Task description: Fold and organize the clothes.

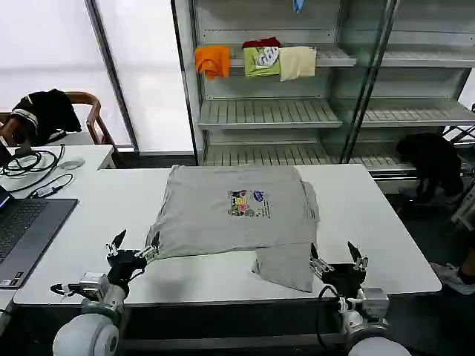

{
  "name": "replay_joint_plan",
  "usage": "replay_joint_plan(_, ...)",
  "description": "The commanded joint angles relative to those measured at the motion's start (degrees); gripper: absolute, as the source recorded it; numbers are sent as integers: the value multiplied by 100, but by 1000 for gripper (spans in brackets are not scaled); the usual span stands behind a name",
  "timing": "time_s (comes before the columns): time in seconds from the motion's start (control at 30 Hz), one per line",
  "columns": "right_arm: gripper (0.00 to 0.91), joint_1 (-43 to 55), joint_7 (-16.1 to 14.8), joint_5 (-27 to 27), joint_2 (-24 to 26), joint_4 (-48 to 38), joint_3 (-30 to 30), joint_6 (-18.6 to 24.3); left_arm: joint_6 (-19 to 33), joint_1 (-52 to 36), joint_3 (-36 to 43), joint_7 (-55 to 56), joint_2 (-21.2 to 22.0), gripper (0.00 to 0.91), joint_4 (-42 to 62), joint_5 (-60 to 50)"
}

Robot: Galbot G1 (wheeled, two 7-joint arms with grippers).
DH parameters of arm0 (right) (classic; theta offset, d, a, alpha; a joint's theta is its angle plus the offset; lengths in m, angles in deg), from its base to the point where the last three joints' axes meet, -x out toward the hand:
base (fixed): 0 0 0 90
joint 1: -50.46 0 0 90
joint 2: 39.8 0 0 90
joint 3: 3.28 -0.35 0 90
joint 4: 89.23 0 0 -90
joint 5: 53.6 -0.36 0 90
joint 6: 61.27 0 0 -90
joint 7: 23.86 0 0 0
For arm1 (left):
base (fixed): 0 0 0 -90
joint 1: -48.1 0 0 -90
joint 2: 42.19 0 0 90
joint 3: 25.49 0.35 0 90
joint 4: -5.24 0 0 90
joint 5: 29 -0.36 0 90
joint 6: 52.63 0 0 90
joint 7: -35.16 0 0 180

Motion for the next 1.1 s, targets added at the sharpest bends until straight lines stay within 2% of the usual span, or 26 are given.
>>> replay_joint_plan(0.03,907,-32,127,-49,18,-156,178,-42,-349,-117,82,-31,-224,907,272,149)
replay_joint_plan(0.67,907,-93,262,411,-219,-423,675,-35,-425,-116,101,-47,-330,907,578,403)
replay_joint_plan(1.1,907,-80,296,464,-366,-667,823,-33,-382,-169,152,-62,-349,907,747,384)
